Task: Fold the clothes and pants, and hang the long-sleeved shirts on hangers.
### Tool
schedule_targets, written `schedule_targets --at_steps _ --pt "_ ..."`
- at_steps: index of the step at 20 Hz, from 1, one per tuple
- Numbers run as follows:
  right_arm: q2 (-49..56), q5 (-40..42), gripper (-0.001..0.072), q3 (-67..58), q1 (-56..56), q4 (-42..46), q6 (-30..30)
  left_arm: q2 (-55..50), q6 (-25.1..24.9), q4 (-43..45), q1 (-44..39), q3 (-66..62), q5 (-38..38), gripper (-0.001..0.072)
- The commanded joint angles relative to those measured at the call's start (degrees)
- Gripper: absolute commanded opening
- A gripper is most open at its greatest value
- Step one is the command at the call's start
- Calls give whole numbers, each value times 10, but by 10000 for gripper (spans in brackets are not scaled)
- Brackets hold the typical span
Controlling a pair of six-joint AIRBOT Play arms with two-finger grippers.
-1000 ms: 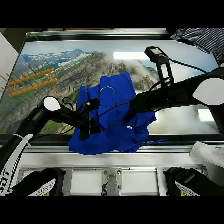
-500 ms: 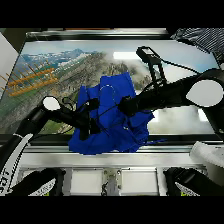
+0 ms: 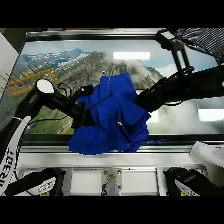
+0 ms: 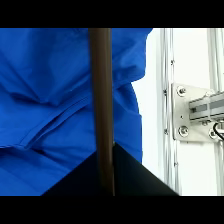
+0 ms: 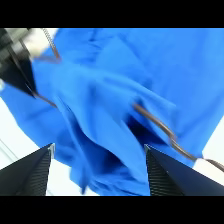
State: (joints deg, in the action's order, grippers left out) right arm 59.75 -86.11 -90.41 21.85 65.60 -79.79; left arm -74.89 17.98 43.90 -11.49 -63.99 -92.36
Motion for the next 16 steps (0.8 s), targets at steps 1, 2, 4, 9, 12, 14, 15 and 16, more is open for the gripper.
schedule_targets --at_steps 1,2,4,9,12,14,15,16 --pt "2 -54 628 -11 -101 -106 149 -47 0 2 19 -63 -64 7" --pt "3 -50 625 -11 -130 -142 171 -56 0 11 24 -77 -71 7" --pt "5 -25 615 -11 -166 -162 186 -71 2 42 24 -105 -71 8" --pt "8 -5 615 -11 -212 -156 262 -75 -15 46 23 -132 -71 8" --pt "32 -79 615 0 -282 -192 338 -75 -30 46 23 -131 -71 8" --pt "56 -110 615 28 -336 -274 409 -75 -47 46 23 -131 -71 8" --pt "68 -118 615 49 -362 -325 461 -75 -47 46 23 -131 -71 8" --pt "80 -127 616 70 -380 -367 505 -75 -47 46 23 -131 -71 8"
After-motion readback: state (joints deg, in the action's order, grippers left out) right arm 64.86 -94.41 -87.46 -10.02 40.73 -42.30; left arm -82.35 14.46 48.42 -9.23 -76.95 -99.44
